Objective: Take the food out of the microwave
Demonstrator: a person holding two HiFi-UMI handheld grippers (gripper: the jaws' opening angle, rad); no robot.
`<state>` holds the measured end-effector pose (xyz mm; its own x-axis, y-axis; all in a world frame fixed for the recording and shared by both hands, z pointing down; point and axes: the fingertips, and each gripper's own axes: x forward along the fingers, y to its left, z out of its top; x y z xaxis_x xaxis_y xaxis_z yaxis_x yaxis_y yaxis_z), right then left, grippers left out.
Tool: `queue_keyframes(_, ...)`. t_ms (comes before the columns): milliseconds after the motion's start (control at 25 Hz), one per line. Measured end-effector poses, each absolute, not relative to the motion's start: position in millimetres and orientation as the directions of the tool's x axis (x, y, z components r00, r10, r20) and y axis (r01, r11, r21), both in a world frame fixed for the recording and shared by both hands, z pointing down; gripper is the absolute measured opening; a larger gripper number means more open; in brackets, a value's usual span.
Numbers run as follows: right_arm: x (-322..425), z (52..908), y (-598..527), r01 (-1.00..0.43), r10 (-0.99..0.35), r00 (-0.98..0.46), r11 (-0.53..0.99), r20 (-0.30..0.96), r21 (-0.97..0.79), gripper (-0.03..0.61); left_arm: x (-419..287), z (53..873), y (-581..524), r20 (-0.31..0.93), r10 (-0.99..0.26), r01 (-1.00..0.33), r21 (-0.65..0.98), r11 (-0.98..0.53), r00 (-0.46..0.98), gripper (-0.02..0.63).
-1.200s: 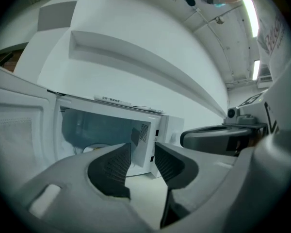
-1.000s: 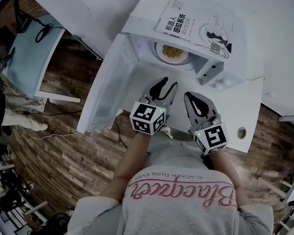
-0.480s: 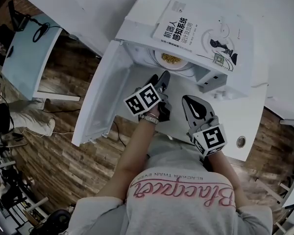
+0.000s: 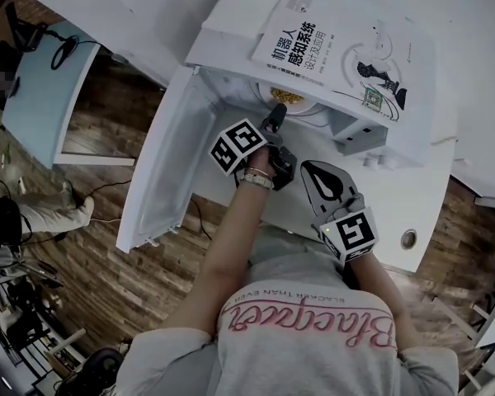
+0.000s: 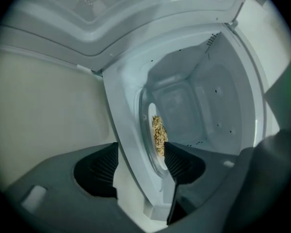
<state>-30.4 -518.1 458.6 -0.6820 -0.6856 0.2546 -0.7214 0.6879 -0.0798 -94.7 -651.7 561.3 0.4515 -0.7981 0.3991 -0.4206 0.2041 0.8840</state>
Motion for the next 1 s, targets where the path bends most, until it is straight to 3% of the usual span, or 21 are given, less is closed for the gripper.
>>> queue_keyframes(440,-21.7,462.1,-512.0,-0.739,-0.701,-0.66,0.67,0.27,-0.067,0.011,-103.2,567.9,-655.2,0.393,-0.824,-0.404,0.887,0.224,0.407,0.264)
queue_keyframes(800,-29.5,460.3,-502.3,-0.72,-0.684,-0.678,0.691,0.27,-0.057,0.011,-104.0,553.1,-645.8,0.326,-0.826,-0.331,0.926,0.182,0.459,0.093)
queue_keyframes(880,-29.4,459.2,-501.2,-0.72,-0.684,-0.678,0.692,0.269,-0.055,0.011,-103.2,548.4,-645.7,0.301,-0.829,-0.3,0.939,0.17,0.471,0.025)
queue_keyframes(1000,-28.3,457.2,-500.2,-0.724,-0.689,-0.674,0.688,0.268,-0.051,0.01,-101.6,544.1,-645.1,0.26,-0.836,-0.237,0.958,0.16,0.484,0.014)
